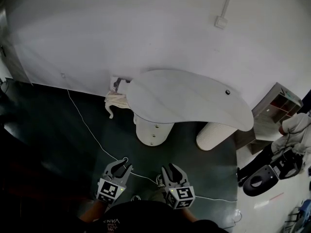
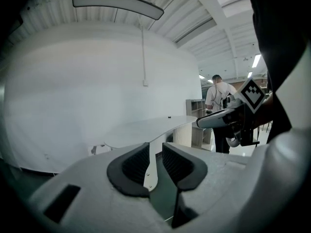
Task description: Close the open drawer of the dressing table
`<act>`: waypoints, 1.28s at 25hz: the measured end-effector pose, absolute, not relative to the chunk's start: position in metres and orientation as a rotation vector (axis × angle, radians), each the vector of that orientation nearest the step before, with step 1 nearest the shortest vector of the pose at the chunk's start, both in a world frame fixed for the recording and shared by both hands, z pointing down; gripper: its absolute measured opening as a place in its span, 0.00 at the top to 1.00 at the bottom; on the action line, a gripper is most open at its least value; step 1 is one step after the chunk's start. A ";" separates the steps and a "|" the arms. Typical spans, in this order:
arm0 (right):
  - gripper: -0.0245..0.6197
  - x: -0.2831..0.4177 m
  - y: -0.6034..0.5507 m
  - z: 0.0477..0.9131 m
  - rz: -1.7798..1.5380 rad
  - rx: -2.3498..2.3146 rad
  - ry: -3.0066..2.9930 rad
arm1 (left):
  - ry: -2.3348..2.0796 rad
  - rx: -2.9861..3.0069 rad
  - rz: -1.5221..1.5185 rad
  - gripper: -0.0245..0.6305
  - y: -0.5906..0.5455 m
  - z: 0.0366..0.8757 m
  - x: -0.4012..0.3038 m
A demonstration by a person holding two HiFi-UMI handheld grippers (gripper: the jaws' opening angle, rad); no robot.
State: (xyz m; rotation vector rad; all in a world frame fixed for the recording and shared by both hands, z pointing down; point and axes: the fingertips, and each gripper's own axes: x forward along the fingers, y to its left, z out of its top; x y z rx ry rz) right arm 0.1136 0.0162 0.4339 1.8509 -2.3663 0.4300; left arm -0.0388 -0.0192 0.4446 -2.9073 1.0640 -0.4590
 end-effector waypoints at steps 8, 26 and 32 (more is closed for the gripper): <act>0.86 0.108 0.027 0.431 0.388 1.853 -2.355 | 1.093 -2.893 -0.416 0.90 -0.006 0.440 -0.049; 0.95 0.114 0.046 0.433 0.404 1.854 -2.313 | 1.126 -2.915 -0.466 0.93 0.020 0.430 -0.049; 0.95 0.120 0.046 0.435 0.407 1.855 -2.302 | 1.131 -2.924 -0.445 0.93 0.020 0.428 -0.044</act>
